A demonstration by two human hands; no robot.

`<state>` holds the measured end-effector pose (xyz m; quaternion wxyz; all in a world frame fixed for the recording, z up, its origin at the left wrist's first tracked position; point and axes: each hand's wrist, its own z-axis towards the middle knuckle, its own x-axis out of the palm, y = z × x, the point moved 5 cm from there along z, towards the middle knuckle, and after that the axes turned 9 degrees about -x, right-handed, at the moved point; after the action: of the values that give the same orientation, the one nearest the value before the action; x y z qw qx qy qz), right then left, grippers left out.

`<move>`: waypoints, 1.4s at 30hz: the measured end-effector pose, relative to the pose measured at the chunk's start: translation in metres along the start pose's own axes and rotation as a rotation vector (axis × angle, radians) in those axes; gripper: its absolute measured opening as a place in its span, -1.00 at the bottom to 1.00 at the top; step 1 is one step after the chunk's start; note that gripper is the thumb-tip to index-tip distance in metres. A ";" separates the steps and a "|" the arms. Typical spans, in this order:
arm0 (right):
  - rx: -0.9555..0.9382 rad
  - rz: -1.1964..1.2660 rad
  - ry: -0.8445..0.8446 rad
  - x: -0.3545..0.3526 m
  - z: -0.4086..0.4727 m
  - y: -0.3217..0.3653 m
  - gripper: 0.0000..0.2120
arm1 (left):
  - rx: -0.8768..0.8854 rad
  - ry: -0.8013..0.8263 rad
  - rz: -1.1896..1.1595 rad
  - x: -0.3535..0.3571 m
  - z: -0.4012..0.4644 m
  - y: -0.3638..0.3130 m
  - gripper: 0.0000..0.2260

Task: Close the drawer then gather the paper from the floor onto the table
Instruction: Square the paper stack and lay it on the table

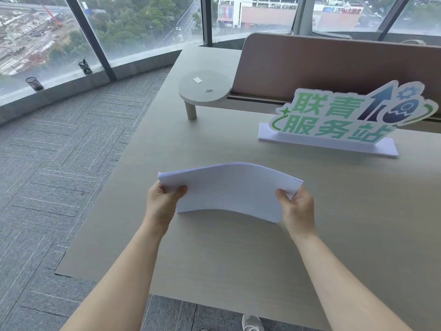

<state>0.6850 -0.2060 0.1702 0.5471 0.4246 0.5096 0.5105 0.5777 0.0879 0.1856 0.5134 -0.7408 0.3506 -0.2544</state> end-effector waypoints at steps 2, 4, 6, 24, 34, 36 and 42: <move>-0.039 0.023 -0.031 -0.001 0.001 0.008 -0.75 | 0.021 -0.023 -0.052 0.000 0.001 -0.003 -0.80; -0.063 0.065 -0.066 -0.004 0.001 0.011 -0.74 | 0.036 -0.017 -0.074 -0.001 0.002 -0.005 -0.77; -0.029 0.043 -0.047 -0.004 -0.003 0.004 -0.75 | 0.004 0.019 -0.054 0.000 0.001 0.002 -0.69; 0.120 -0.249 0.126 0.001 -0.002 -0.035 -0.87 | -0.107 -0.068 0.201 -0.006 0.005 0.051 -0.86; 0.264 0.245 -0.149 -0.015 0.008 -0.021 -0.84 | -0.250 -0.017 -0.033 -0.003 -0.006 0.049 -0.87; 0.340 0.414 -0.171 -0.006 -0.002 -0.019 -0.85 | -0.294 -0.027 -0.090 0.001 -0.011 0.053 -0.80; 0.333 0.284 0.052 0.053 -0.032 -0.003 -0.91 | -0.401 -0.045 -0.201 0.023 -0.029 0.065 -0.84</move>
<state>0.6512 -0.1555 0.1564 0.3789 0.5632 0.5359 0.5021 0.5543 0.0384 0.1350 0.3359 -0.8647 0.3069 -0.2130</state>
